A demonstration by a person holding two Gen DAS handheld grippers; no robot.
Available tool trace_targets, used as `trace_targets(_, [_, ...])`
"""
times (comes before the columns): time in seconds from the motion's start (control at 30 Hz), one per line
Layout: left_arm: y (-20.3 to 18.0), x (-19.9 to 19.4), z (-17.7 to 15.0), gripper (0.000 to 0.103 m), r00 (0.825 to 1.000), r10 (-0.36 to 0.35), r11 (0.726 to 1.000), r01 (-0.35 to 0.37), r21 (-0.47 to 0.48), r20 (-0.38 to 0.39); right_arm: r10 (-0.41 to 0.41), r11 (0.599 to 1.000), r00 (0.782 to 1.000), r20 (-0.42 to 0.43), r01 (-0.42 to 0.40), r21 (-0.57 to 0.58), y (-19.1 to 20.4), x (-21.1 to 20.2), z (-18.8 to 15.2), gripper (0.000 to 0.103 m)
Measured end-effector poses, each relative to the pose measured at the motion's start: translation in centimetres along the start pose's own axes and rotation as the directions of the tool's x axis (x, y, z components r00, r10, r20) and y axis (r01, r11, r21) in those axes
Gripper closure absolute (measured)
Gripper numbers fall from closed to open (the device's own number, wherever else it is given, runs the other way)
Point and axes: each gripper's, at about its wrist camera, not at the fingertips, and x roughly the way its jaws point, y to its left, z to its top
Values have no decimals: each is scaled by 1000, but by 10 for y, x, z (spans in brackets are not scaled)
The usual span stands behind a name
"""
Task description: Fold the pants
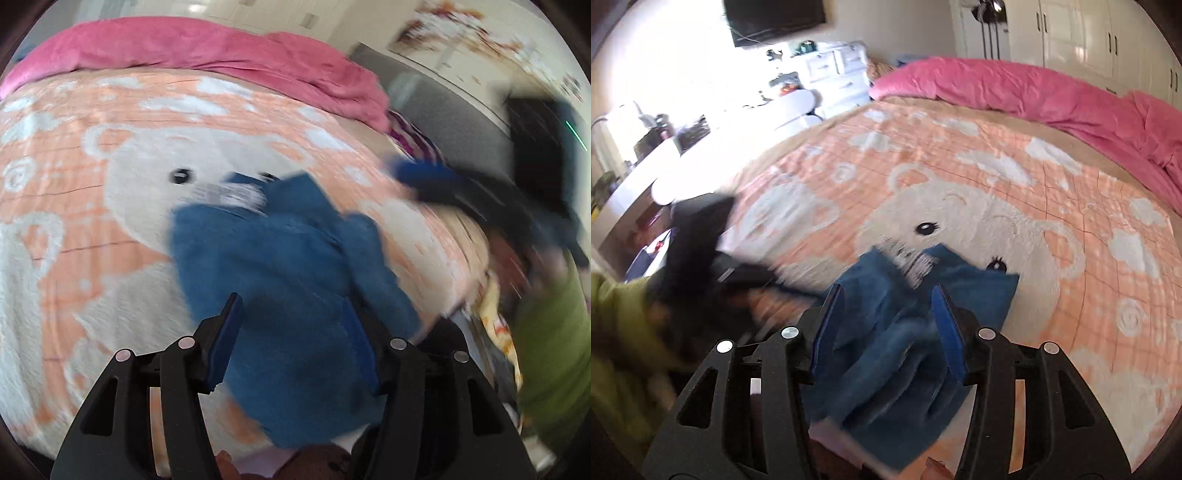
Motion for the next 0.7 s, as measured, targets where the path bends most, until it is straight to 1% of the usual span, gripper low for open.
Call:
trace_targets(0.07, [-22,6,-9,49,999,-15,996,19,87,-44,-29,1000,998,-56,29,-5,-6,22,9,61])
trace_targets(0.1, [-27,9,-12,49,998,-12,994,18,109,-62,-39,999,995,-95,37,-19,-9,36,15,63])
trace_targets(0.13, [-33,17,-17,49,996,6,991,6,133,-93,-43,999,992,-119,39,-31,-3,49,12,69])
trace_targets(0.2, [-34,28,-24,50,991,39,988,-20,150,-128,-58,997,982,-180,48,-56,-2,73,15,71])
trace_targets(0.23, [-34,28,-25,50,991,43,988,-22,154,-129,-63,996,977,-205,50,-70,-2,83,16,71])
trace_targets(0.27, [-34,27,-25,50,991,39,988,-19,152,-127,-67,996,974,-214,51,-77,2,91,10,71])
trace_targets(0.33, [-32,25,-25,50,992,24,991,-7,137,-126,-31,997,971,-237,12,-81,5,103,5,71])
trace_targets(0.4, [-30,26,-25,50,991,23,991,-5,134,-129,-7,994,969,-247,-21,-108,14,107,4,71])
trace_targets(0.43, [-30,25,-26,50,992,21,991,-4,134,-128,-8,991,966,-257,-27,-130,19,108,3,68])
trace_targets(0.5, [-27,24,-26,49,992,15,992,2,129,-127,-73,984,955,-288,22,-175,28,115,2,65])
trace_targets(0.53, [-27,23,-26,49,992,11,992,5,125,-128,-93,983,948,-304,40,-177,29,119,1,64])
trace_targets(0.63, [-21,18,-25,49,992,-4,994,18,105,-125,-110,982,940,-324,53,-181,30,130,-4,64])
trace_targets(0.67, [-20,18,-25,48,992,-8,995,21,99,-126,-110,982,939,-325,53,-180,31,132,-6,68])
trace_targets(0.7, [-21,17,-24,48,992,-11,995,23,96,-125,-87,986,942,-325,34,-164,32,132,-7,83])
